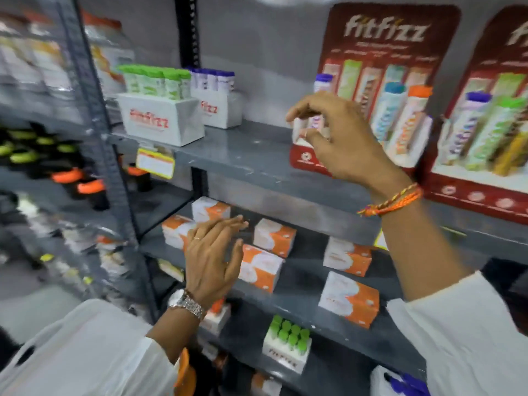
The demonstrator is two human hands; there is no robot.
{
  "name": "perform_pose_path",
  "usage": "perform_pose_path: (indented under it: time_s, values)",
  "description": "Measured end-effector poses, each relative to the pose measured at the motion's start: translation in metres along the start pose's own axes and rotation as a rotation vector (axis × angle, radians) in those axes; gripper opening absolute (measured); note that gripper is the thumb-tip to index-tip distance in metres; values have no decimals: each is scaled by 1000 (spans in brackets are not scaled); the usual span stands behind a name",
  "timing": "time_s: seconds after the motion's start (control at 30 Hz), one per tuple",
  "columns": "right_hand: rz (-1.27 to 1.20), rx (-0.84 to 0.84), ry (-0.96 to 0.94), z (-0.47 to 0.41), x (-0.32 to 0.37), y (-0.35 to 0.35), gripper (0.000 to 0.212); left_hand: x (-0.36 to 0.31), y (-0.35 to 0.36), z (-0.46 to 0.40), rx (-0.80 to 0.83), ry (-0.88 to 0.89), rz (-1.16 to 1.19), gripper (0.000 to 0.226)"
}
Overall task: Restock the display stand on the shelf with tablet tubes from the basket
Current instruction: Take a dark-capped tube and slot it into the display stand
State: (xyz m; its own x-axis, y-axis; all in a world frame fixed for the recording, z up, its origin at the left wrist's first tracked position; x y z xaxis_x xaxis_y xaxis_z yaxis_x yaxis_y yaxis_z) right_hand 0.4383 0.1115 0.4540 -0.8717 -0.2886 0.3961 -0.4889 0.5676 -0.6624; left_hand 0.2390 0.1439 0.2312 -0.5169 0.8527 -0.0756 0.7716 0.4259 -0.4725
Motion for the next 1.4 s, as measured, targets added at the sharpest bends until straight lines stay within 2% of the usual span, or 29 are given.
perform_pose_path:
  time_s: [0.17,0.37,0.5,0.7,0.8,0.9,1.0,1.13,1.3,1.4]
  values:
    - [-134,229,-16,19,27,141,38,35,-39,111,126,-225,-72,30]
    - [-211,677,40,86,63,318,37,28,-74,257,361,-499,-159,32]
    - [-158,990,83,151,80,413,21,9,-89,332,502,-668,-180,29]
    - [-124,1331,60,246,110,507,31,-23,-110,391,528,-756,-194,15]
    - [-124,1452,86,284,123,537,41,-35,-115,407,532,-748,-171,21]
    - [-105,1515,50,311,134,559,51,-32,-114,414,591,-743,-156,30]
    - [-103,1500,50,325,141,569,56,-27,-115,418,676,-734,-183,30]
    - [-118,1431,35,331,146,575,43,-27,-113,422,727,-753,-182,43]
    - [-143,1411,104,328,143,569,33,-29,-111,419,697,-727,-223,30]
    - [-257,1391,186,314,140,558,31,-28,-113,423,647,-745,-193,30]
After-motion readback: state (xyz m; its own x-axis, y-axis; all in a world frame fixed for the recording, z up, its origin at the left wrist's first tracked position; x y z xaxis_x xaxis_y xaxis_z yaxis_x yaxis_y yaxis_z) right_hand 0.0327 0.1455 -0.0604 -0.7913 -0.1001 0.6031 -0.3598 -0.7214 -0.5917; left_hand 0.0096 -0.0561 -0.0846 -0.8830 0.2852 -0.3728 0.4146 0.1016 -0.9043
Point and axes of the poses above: each hand's wrist, its own z-axis away from the middle knuckle, its own y-axis out of the palm, x = y × z, the point moved 4 cm from there along -z, towards the middle knuckle, and after that the axes turned 14 degrees about y, right-handed, at the moved point
